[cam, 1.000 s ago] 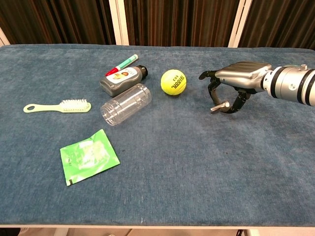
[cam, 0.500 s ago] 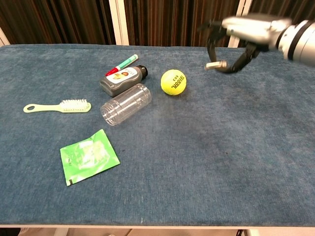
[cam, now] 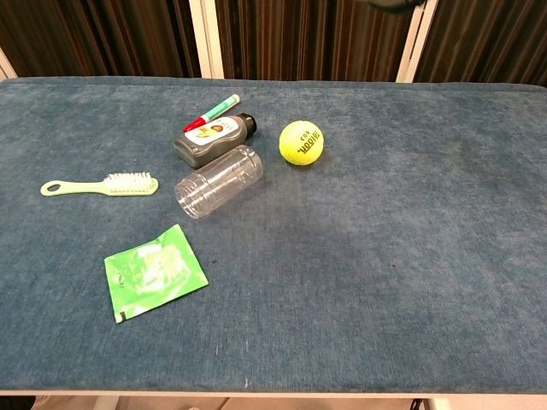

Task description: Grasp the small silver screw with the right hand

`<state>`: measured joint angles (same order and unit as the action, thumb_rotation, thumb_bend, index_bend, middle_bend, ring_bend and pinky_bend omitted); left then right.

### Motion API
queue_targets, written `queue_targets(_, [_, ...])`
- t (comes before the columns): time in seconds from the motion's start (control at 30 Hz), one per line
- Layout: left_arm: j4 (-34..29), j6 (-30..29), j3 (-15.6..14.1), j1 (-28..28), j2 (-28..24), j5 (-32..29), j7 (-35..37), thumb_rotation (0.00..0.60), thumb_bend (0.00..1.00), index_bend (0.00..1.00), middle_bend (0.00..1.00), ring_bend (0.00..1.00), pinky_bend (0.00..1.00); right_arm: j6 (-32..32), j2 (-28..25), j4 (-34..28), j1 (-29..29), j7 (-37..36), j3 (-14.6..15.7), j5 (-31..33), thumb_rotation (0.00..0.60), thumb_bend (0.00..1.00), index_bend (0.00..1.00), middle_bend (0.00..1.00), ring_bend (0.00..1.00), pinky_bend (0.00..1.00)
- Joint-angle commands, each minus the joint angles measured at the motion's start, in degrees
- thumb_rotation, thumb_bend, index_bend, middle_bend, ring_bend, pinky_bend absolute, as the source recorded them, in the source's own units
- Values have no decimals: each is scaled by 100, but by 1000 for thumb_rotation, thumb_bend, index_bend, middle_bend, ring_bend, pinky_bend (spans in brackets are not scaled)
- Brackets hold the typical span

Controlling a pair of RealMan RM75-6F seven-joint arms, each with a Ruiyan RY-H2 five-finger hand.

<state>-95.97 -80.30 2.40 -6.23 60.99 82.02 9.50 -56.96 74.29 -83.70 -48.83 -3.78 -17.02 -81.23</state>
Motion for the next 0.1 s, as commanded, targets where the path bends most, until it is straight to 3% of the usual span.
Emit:
queue_targets(0.03, [5,-6,5,13,-6,-15,34,600,447,234,48,54,115,184,40,142,-195,-5,-150,164,600,734,734,106,210,215])
queue_targets(0.1, [1,-1,13,18,-14,-38,68,600,447,234,48,54,115,278,58,211,-286,27,-205,254,600,734,734,106,212,217])
